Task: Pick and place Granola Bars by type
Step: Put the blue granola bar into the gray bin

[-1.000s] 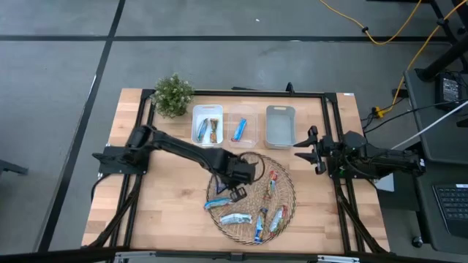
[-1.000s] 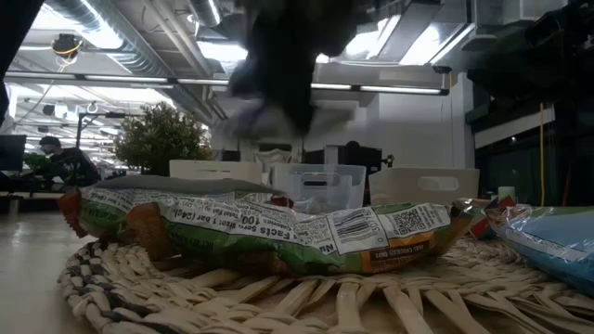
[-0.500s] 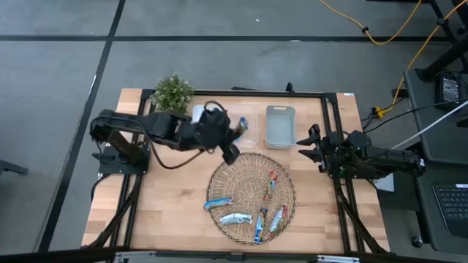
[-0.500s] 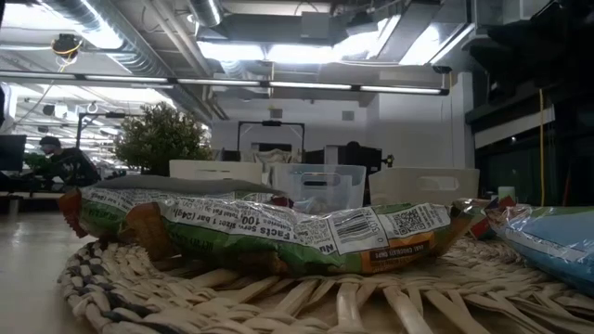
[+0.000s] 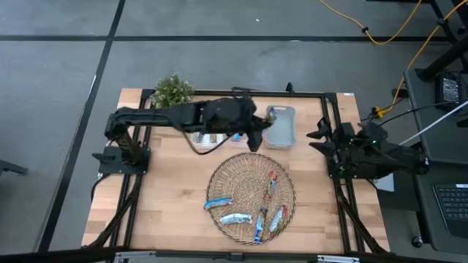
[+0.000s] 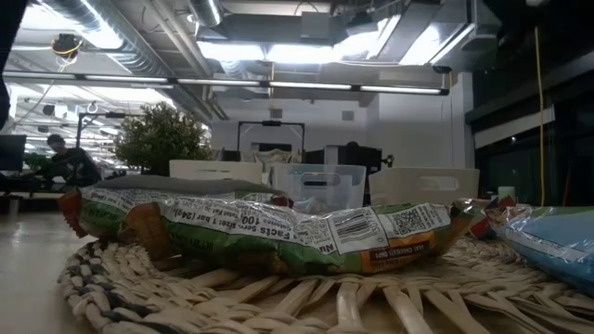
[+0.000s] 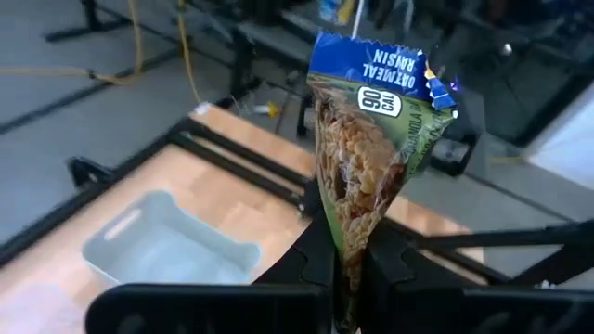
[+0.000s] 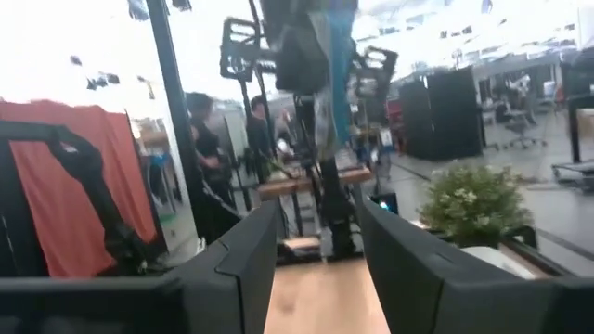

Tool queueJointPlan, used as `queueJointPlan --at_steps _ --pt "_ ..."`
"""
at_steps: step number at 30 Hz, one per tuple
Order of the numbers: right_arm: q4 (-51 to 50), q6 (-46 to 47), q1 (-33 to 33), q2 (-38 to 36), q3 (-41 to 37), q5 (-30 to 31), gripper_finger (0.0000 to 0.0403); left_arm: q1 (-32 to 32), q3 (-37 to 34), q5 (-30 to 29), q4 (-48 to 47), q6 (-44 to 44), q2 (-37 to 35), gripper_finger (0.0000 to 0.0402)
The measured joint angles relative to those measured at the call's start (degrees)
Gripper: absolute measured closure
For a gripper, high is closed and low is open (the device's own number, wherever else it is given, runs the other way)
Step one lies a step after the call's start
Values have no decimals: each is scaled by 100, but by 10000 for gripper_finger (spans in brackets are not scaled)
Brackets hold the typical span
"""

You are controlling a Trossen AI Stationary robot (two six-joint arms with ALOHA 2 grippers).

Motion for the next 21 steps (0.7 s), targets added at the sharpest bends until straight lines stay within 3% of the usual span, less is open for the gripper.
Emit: queueJointPlan --at_steps 7,14,21 --pt "-1590 5 2 1588 1845 6 243 186 87 626 638 188 337 393" --pt "-1706 -418 2 3257 3229 97 243 186 173 530 595 308 375 393" --pt "-1740 -901 -119 4177 3876 231 239 102 173 475 404 346 379 393"
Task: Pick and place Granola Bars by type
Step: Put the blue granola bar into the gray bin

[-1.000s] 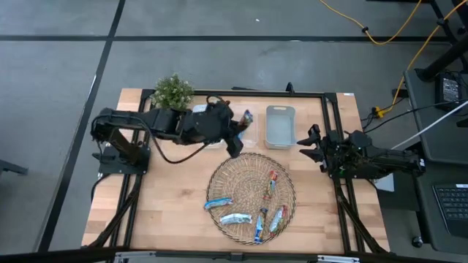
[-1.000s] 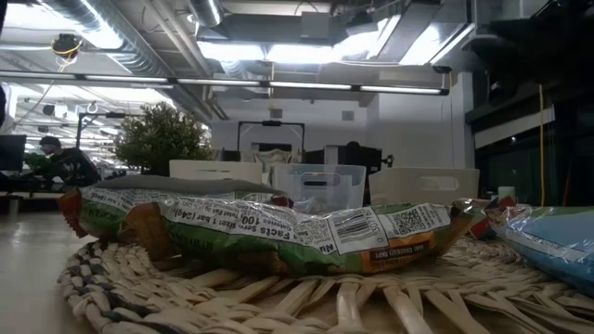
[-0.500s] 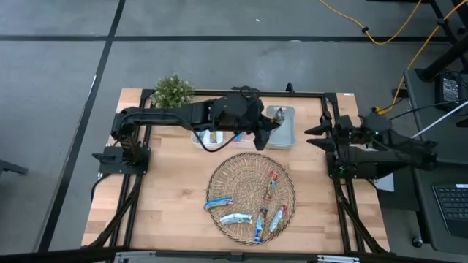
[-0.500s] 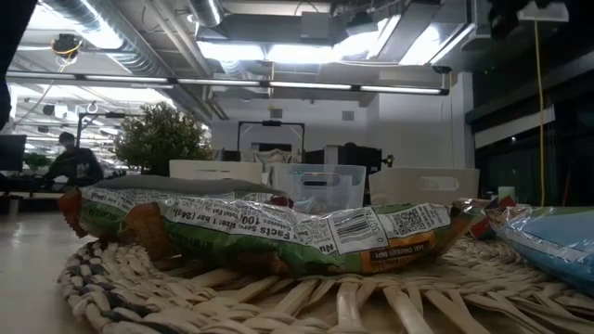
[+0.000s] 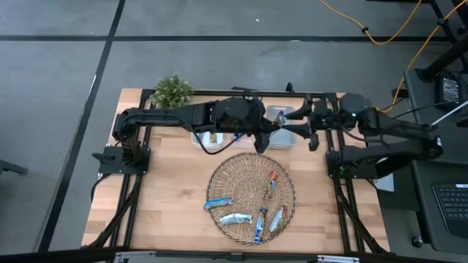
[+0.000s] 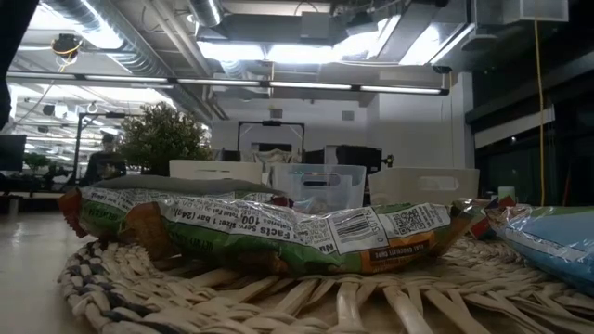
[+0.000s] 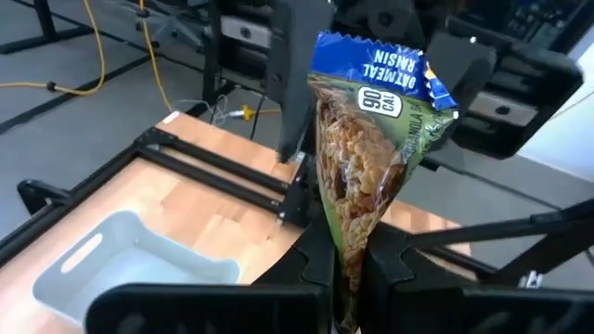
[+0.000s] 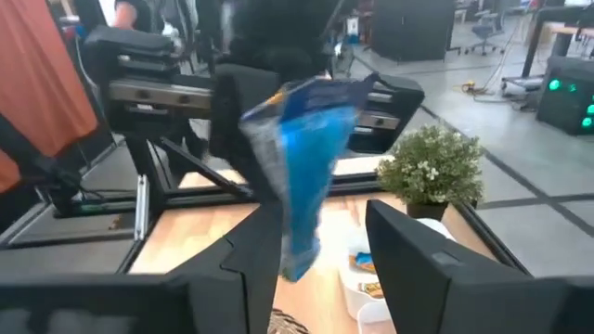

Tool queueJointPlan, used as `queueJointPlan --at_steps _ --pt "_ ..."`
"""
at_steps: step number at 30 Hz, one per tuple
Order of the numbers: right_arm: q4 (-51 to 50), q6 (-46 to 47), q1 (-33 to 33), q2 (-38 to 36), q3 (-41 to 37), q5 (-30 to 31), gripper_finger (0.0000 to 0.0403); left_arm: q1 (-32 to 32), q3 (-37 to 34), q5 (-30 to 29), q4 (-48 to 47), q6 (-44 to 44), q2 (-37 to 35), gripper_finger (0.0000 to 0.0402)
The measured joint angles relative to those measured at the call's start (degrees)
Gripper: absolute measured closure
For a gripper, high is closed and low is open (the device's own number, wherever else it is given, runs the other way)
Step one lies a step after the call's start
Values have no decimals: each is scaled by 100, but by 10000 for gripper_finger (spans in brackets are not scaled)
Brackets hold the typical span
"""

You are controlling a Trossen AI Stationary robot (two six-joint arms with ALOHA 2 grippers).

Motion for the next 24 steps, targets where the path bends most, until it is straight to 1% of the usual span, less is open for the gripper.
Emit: queueJointPlan --at_steps 3,6,10,13,16,24 --pt "54 -20 -28 209 76 -151 220 -54 0 -92 -78 3 0 393" --pt "196 -3 -30 330 76 -304 191 -54 0 -104 -172 2 0 393" --pt "300 7 -30 364 76 -318 150 -52 0 -117 -317 -40 0 393" --pt "455 93 -30 364 76 -318 135 -52 0 -119 -381 -40 0 393" --pt "586 146 -30 364 76 -291 138 -52 0 -119 -382 -34 0 393" --pt "585 147 -30 449 74 -386 192 -45 0 -119 -375 -2 0 393"
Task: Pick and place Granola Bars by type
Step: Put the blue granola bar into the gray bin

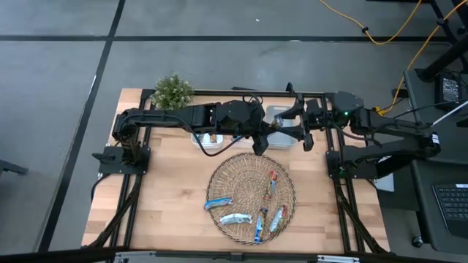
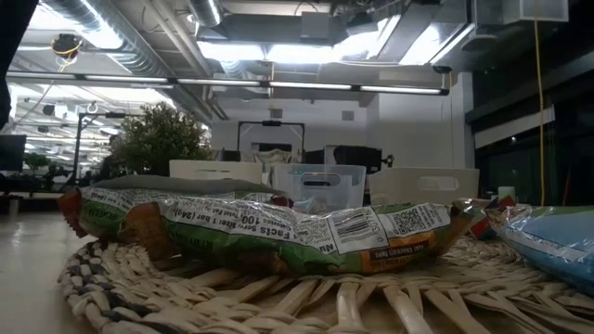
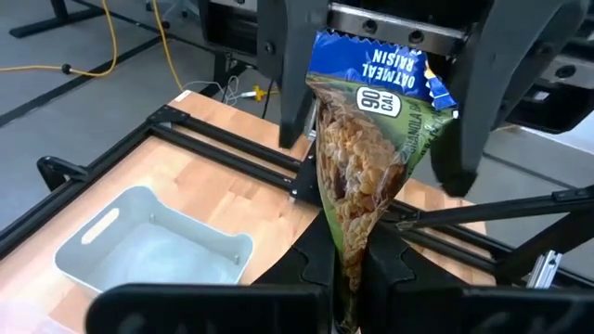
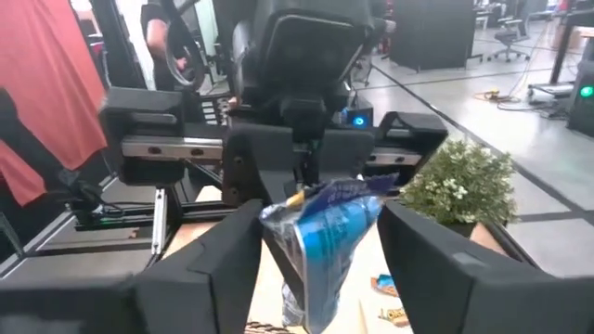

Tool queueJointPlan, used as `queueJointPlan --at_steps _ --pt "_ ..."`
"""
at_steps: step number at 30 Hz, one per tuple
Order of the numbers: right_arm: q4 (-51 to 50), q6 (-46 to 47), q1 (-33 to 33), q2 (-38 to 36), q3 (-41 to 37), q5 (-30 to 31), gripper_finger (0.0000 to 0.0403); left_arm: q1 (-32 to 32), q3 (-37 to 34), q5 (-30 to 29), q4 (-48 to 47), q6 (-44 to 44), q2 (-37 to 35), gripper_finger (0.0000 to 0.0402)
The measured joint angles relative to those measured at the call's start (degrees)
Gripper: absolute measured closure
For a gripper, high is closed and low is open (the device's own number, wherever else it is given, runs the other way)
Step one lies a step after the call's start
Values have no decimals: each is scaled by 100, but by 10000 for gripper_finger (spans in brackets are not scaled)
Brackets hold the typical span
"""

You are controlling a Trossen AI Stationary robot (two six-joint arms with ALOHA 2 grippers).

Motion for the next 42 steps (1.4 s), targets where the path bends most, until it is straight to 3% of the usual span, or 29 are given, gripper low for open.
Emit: queueJointPlan --at_steps 6,14,22,28,34,37,42 --pt "34 -35 0 80 0 5 234 0 0 -1 48 3 0 393" --pt "78 -168 0 94 0 5 340 0 0 -5 91 3 0 382" --pt "129 -151 5 88 -7 -14 344 7 0 416 -30 3 -43 346" --pt "124 -162 3 87 -7 4 349 -107 11 591 -863 -18 -221 270" --pt "-391 -204 -31 -59 -7 57 345 -173 41 544 -2259 -629 -735 196" --pt "-953 -269 -88 -265 -7 203 342 -327 48 313 -2449 -841 -1054 181" --pt "-1589 -230 -141 -561 -7 921 350 -641 61 -588 -2418 -808 -1378 179"
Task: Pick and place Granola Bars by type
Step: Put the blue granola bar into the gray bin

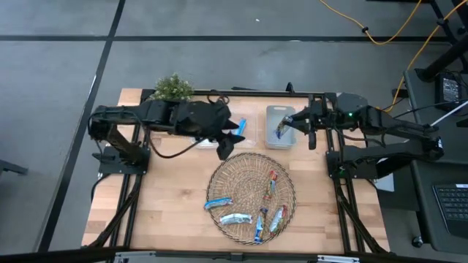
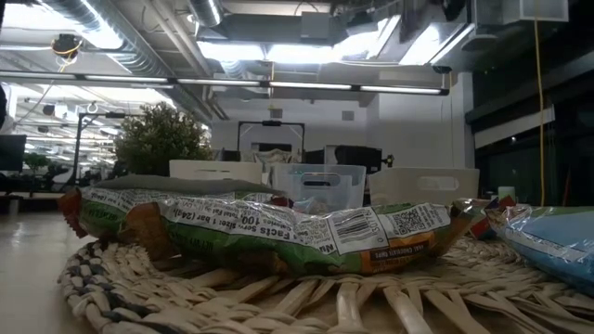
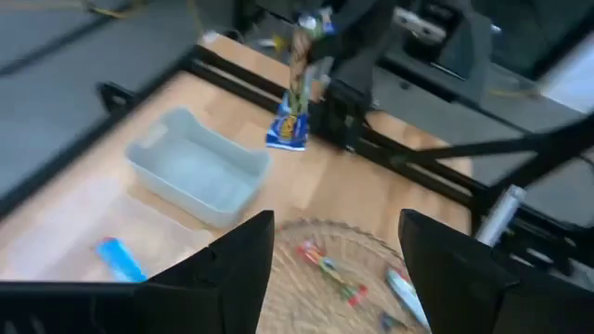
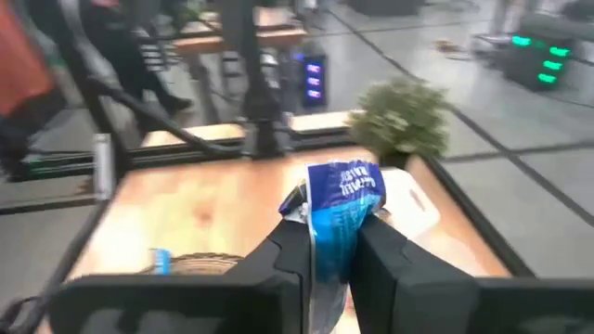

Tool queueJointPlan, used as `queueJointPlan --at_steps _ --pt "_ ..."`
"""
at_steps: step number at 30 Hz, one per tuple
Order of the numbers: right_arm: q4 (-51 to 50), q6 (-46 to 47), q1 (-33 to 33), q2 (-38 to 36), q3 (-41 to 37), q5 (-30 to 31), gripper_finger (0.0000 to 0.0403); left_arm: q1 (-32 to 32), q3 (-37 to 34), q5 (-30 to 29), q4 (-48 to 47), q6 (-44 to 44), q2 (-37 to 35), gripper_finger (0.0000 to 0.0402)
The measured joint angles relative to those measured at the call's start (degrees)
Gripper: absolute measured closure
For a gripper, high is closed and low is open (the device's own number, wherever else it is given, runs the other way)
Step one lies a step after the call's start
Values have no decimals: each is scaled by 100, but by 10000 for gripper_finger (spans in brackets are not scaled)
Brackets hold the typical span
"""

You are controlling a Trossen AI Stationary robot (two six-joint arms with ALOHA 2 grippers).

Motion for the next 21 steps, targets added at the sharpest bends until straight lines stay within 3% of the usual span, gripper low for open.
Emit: queueJointPlan --at_steps 5,10,15,21 --pt "-658 704 -245 -26 2 897 339 -92 0 -312 0 11 -30 178" --pt "-1963 812 -788 322 5 1452 344 -119 -43 -402 9 13 22 179" --pt "-2368 386 -1207 845 -64 1432 353 -115 -50 -503 0 11 133 182" --pt "-1895 241 -1618 1483 -510 773 333 -110 -48 -531 25 9 252 182"
